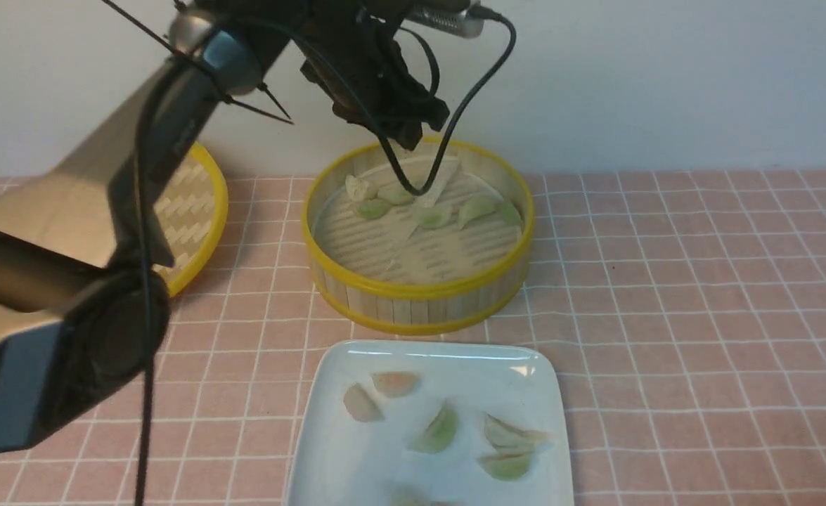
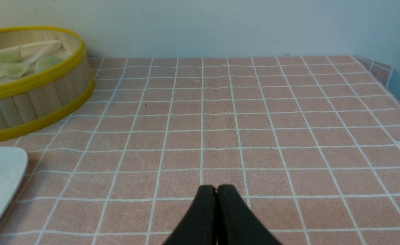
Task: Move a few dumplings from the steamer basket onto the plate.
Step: Use the left arm to grab a dumpling from the steamer, then use the left arm to put the dumpling into the plate
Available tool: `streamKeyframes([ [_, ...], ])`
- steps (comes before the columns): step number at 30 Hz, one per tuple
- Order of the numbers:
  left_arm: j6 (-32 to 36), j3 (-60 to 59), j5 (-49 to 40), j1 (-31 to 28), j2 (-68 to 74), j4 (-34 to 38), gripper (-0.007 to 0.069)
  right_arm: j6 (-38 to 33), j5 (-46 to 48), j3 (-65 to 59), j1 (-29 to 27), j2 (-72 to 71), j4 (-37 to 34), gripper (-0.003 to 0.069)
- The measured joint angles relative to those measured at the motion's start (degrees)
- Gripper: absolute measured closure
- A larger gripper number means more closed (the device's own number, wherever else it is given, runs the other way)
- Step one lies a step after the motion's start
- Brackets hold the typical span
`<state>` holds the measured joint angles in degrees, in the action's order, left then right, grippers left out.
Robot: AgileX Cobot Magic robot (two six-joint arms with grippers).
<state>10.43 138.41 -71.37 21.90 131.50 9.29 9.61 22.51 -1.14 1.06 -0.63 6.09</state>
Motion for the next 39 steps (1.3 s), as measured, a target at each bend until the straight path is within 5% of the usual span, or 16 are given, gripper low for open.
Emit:
streamKeyframes([
  [10, -0.3, -51.41, 0.18, 4.56, -23.16, 6.48, 0.0397, 0.0, -0.05, 0.0, 0.0, 0.0, 0.0, 0.0673],
  [23, 2.79, -61.87, 10.47, 9.68, -23.87, 6.1, 0.0379, 0.0, -0.05, 0.0, 0.0, 0.0, -0.05, 0.0673],
  [32, -0.66, -60.49, 10.22, 9.72, -23.87, 5.21, 0.0074, 0.0, -0.05, 0.0, 0.0, 0.0, -0.05, 0.0673],
  [35, -4.05, -54.94, 10.22, 9.28, -23.87, 0.71, 0.0131, 0.0, -0.05, 0.0, 0.0, 0.0, -0.05, 0.0673],
  [39, -9.5, -46.22, 10.89, 5.98, -23.66, -1.33, 0.0424, 0.0, -0.05, 0.0, 0.0, 0.0, -0.05, 0.0673],
])
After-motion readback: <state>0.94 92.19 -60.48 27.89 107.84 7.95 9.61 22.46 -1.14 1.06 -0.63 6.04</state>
